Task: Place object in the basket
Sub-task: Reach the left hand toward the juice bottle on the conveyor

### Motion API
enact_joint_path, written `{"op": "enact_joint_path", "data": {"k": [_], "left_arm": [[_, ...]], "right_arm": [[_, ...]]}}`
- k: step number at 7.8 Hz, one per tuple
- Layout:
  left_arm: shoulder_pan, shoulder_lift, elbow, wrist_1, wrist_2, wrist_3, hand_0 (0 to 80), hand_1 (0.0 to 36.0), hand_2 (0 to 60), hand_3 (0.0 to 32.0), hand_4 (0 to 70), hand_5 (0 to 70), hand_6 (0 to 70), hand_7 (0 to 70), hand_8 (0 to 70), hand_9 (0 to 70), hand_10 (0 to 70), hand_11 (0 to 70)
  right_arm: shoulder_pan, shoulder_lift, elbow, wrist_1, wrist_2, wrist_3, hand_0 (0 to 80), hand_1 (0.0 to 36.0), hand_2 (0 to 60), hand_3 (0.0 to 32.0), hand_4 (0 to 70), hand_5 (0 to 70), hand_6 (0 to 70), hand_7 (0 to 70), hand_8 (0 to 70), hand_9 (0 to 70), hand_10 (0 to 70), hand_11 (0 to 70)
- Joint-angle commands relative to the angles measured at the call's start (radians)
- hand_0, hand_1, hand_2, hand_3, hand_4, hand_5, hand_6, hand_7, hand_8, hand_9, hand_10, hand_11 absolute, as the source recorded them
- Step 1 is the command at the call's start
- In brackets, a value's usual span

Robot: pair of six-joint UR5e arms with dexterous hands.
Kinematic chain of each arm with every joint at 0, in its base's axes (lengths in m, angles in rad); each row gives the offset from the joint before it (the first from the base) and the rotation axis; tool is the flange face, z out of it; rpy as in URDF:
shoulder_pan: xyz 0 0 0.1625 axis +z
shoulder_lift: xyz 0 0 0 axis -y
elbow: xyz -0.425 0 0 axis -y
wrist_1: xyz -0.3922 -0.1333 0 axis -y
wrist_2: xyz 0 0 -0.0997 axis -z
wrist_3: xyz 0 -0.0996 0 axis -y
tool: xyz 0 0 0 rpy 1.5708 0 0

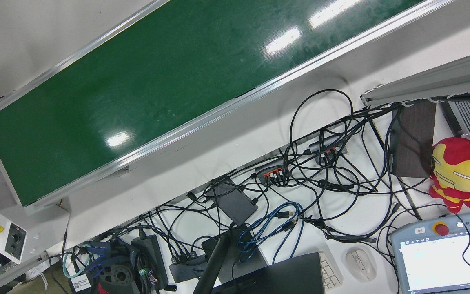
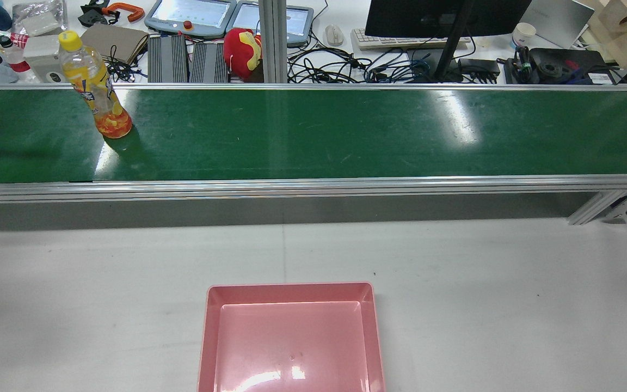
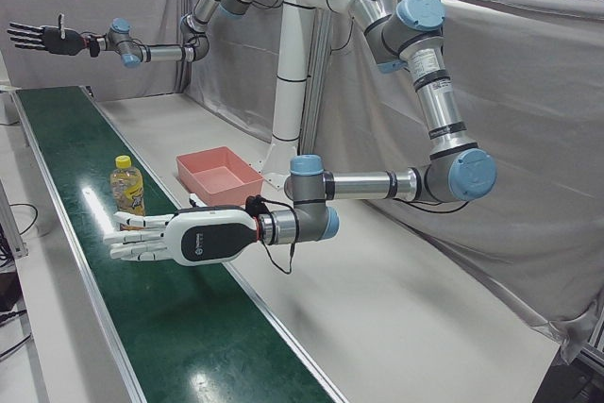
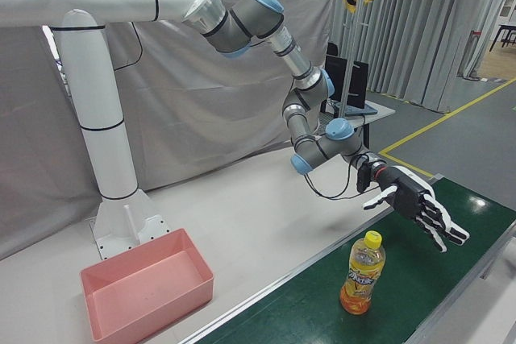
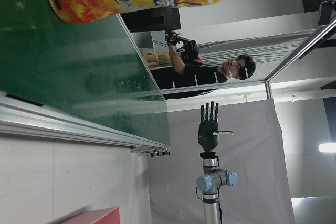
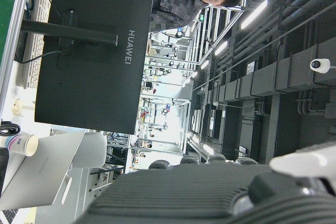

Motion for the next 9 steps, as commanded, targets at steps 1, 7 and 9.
{"op": "enact_joint_path", "data": {"k": [1,7,9], "left_arm": [[0.084,-0.101,0.002,0.093,-0.01,0.04,80.0,18.0,0.0,0.0,5.6,22.3,0.0,3.5,0.0,0.0,1.9,6.2],[0.151,-0.241,0.083,0.12,-0.046,0.051,72.4,11.8,0.0,0.0,4.3,23.8,0.0,3.0,0.0,0.0,0.9,3.9],[0.152,-0.264,0.092,0.122,-0.046,0.053,68.6,11.5,0.0,0.0,3.7,25.3,0.0,3.0,0.0,0.0,0.6,3.5]], "right_arm": [[0.0,0.0,0.0,-0.001,0.0,0.0,0.0,0.0,0.0,0.0,0.0,0.0,0.0,0.0,0.0,0.0,0.0,0.0],[0.0,0.0,0.002,0.0,0.0,0.0,0.0,0.0,0.0,0.0,0.0,0.0,0.0,0.0,0.0,0.0,0.0,0.0],[0.0,0.0,0.002,0.0,0.0,0.0,0.0,0.0,0.0,0.0,0.0,0.0,0.0,0.0,0.0,0.0,0.0,0.0]]}}
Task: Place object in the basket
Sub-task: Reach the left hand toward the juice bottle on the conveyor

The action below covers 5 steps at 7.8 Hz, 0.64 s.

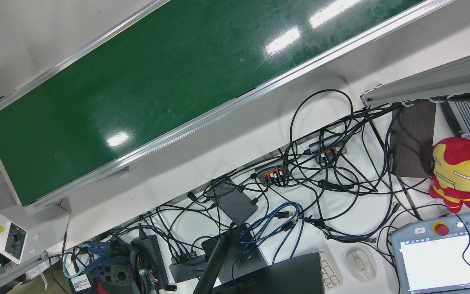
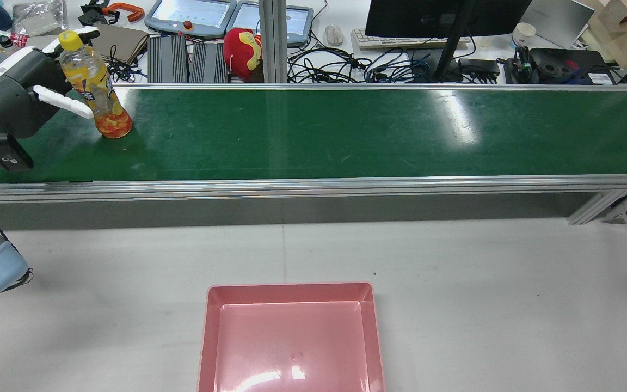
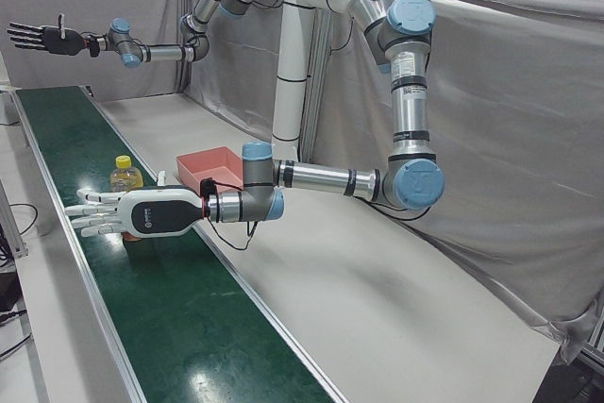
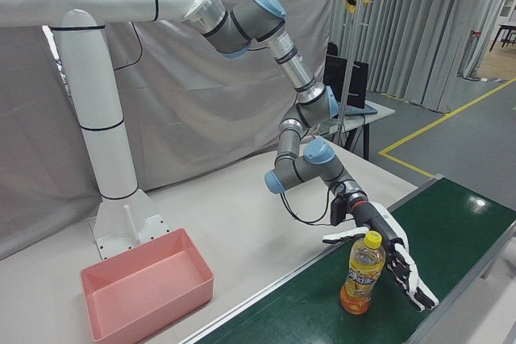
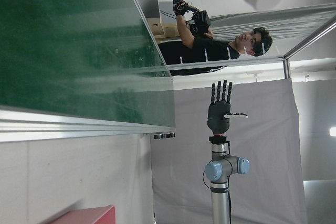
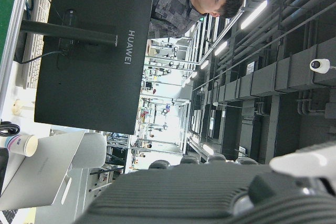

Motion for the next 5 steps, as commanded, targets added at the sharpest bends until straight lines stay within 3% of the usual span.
{"op": "enact_joint_path", "data": {"k": [1,2,3,4,5], "left_arm": [[0.009,-0.038,0.015,0.005,-0.001,0.002,70.2,11.6,0.0,0.0,4.2,27.1,0.0,3.2,0.0,0.0,1.1,4.2],[0.021,-0.045,0.014,0.007,-0.001,-0.001,70.2,12.2,0.0,0.0,5.3,28.3,0.0,3.4,0.0,0.0,2.3,6.0],[0.021,-0.055,0.011,0.019,0.001,-0.003,68.1,12.7,0.0,0.0,6.6,39.5,0.0,5.0,1.9,3.3,5.5,10.5],[0.021,-0.07,0.009,0.064,0.002,-0.007,65.2,15.3,0.0,0.0,22.4,55.4,0.7,7.1,6.5,9.8,14.0,22.6],[0.021,-0.09,0.0,0.112,0.004,-0.009,73.2,17.0,0.0,0.0,70.0,65.2,8.3,10.7,15.0,21.7,25.9,38.7]], "right_arm": [[0.0,0.0,0.0,-0.001,0.0,0.0,0.0,0.0,0.0,0.0,0.0,0.0,0.0,0.0,0.0,0.0,0.0,0.0],[0.0,0.0,0.0,-0.001,0.0,0.0,0.0,0.0,0.0,0.0,0.0,0.0,0.0,0.0,0.0,0.0,0.0,0.0],[0.0,0.0,0.002,-0.001,0.0,0.0,0.0,0.0,0.0,0.0,0.0,0.0,0.0,0.0,0.0,0.0,0.0,0.0],[0.0,0.0,0.002,-0.001,0.0,0.0,0.0,0.0,0.0,0.0,0.0,0.0,0.0,0.0,0.0,0.0,0.0,0.0],[0.0,0.0,0.002,-0.001,0.0,0.0,0.0,0.0,0.0,0.0,0.0,0.0,0.0,0.0,0.0,0.0,0.0,0.0]]}}
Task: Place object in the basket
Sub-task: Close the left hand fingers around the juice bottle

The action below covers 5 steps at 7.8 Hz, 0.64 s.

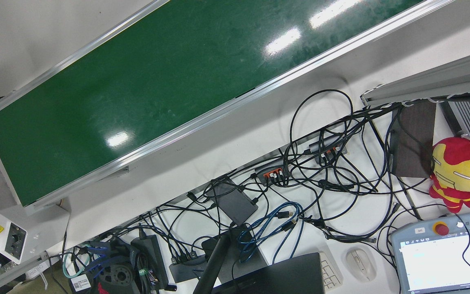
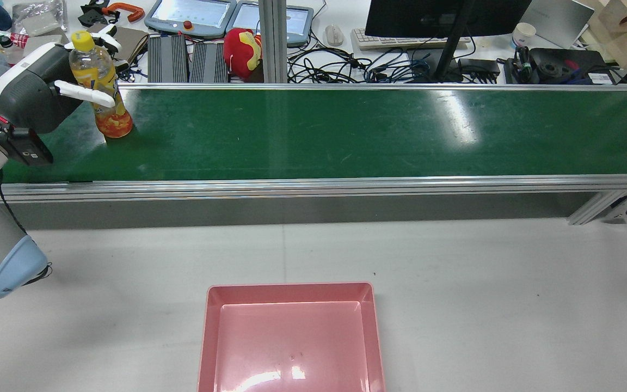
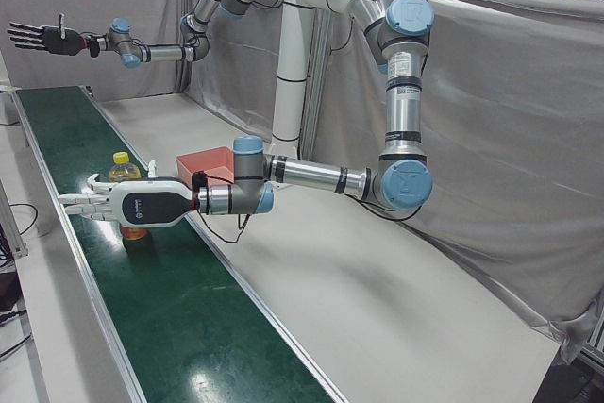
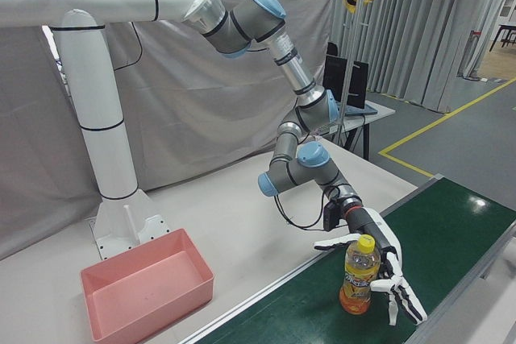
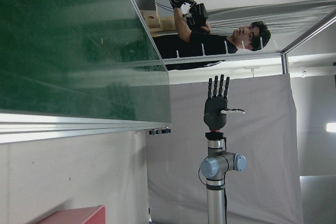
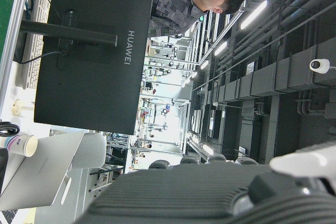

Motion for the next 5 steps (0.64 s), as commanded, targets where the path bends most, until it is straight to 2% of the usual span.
{"op": "enact_joint_path", "data": {"k": [1,2,3,4,5], "left_arm": [[0.0,-0.058,-0.014,0.131,0.004,-0.002,80.0,22.1,18.5,0.0,70.0,70.0,40.8,30.2,46.3,59.0,41.8,59.4],[0.001,-0.083,-0.014,0.178,0.006,0.004,80.0,22.1,36.4,0.0,70.0,70.0,69.5,60.5,70.0,70.0,52.6,70.0],[0.001,-0.085,-0.016,0.179,0.008,0.0,76.2,22.7,53.5,0.0,70.0,70.0,70.0,70.0,70.0,70.0,51.8,70.0],[0.001,-0.086,-0.016,0.177,0.014,-0.002,69.0,23.8,60.0,0.0,70.0,70.0,70.0,70.0,70.0,70.0,54.3,70.0],[0.001,-0.089,-0.038,0.185,0.015,-0.002,64.0,24.5,60.0,0.0,70.0,70.0,70.0,70.0,70.0,70.0,51.9,70.0]], "right_arm": [[0.0,0.0,0.0,0.0,0.0,0.0,0.0,0.0,0.0,0.0,0.0,0.0,0.0,0.0,0.0,0.0,0.0,0.0],[0.0,0.0,0.002,0.0,0.0,0.0,0.0,0.0,0.0,0.0,0.0,0.0,0.0,0.0,0.0,0.0,0.0,0.0],[0.0,0.0,0.0,0.0,0.0,0.0,0.0,0.0,0.0,0.0,0.0,0.0,0.0,0.0,0.0,0.0,0.0,0.0],[0.0,0.0,0.002,0.0,0.0,0.0,0.0,0.0,0.0,0.0,0.0,0.0,0.0,0.0,0.0,0.0,0.0,0.0],[0.0,0.0,0.002,0.0,0.0,0.0,0.0,0.0,0.0,0.0,0.0,0.0,0.0,0.0,0.0,0.0,0.0,0.0]]}}
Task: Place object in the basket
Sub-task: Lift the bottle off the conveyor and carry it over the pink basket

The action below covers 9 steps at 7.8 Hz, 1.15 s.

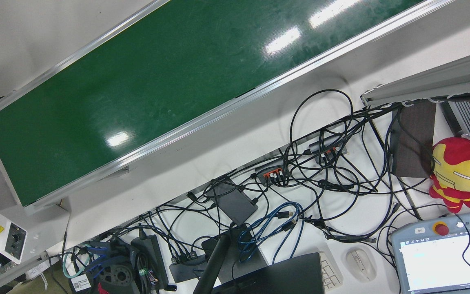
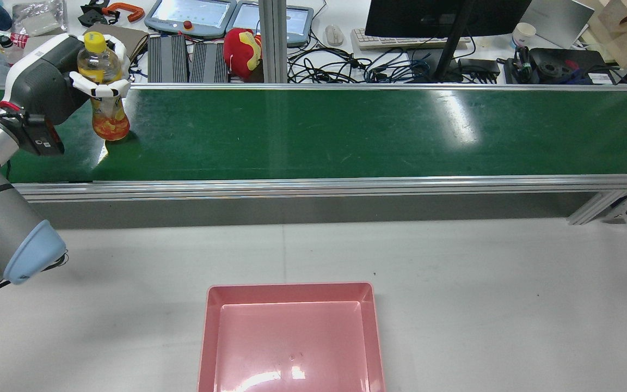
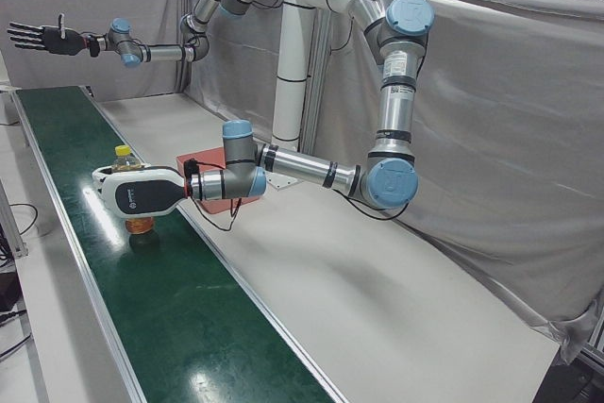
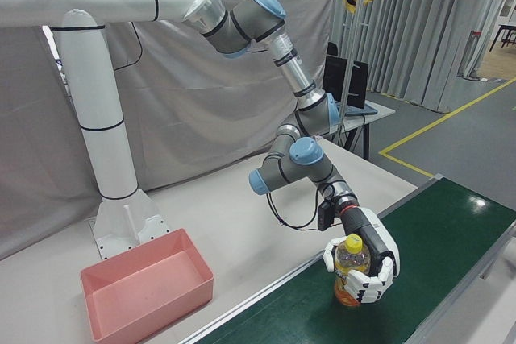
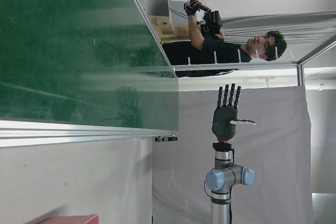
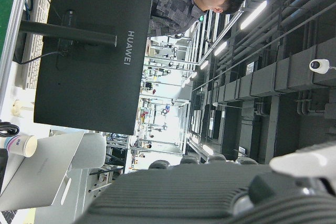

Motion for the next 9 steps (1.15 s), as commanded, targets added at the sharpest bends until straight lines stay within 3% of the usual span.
{"op": "enact_joint_path", "data": {"k": [1,3,4,6,9], "left_arm": [[0.003,-0.006,-0.078,0.044,0.03,0.0,62.4,24.9,60.0,0.0,70.0,70.0,70.0,70.0,70.0,70.0,49.9,70.0],[0.005,0.005,-0.175,0.072,0.171,0.006,61.6,24.4,60.0,0.0,70.0,70.0,70.0,70.0,70.0,70.0,50.4,70.0],[0.02,0.005,-0.2,0.072,0.24,0.008,62.2,24.4,60.0,0.0,70.0,70.0,70.0,67.3,70.0,70.0,46.5,65.5],[0.183,0.005,-0.313,0.137,0.262,0.05,62.8,24.7,60.0,0.0,70.0,70.0,66.1,61.8,70.0,70.0,46.4,65.7],[0.438,0.002,-0.403,0.26,0.256,0.197,63.6,24.1,60.0,0.0,70.0,70.0,64.3,60.1,70.0,70.0,44.9,63.4]], "right_arm": [[0.0,0.0,0.001,0.0,0.0,0.0,0.0,0.0,0.0,0.0,0.0,0.0,0.0,0.0,0.0,0.0,0.0,0.0],[0.0,0.0,0.001,0.0,0.0,0.0,0.0,0.0,0.0,0.0,0.0,0.0,0.0,0.0,0.0,0.0,0.0,0.0],[0.0,0.0,0.001,0.0,0.0,0.0,0.0,0.0,0.0,0.0,0.0,0.0,0.0,0.0,0.0,0.0,0.0,0.0],[0.0,0.0,-0.001,0.0,0.0,0.0,0.0,0.0,0.0,0.0,0.0,0.0,0.0,0.0,0.0,0.0,0.0,0.0],[0.0,0.0,-0.002,0.0,0.0,0.0,0.0,0.0,0.0,0.0,0.0,0.0,0.0,0.0,0.0,0.0,0.0,0.0]]}}
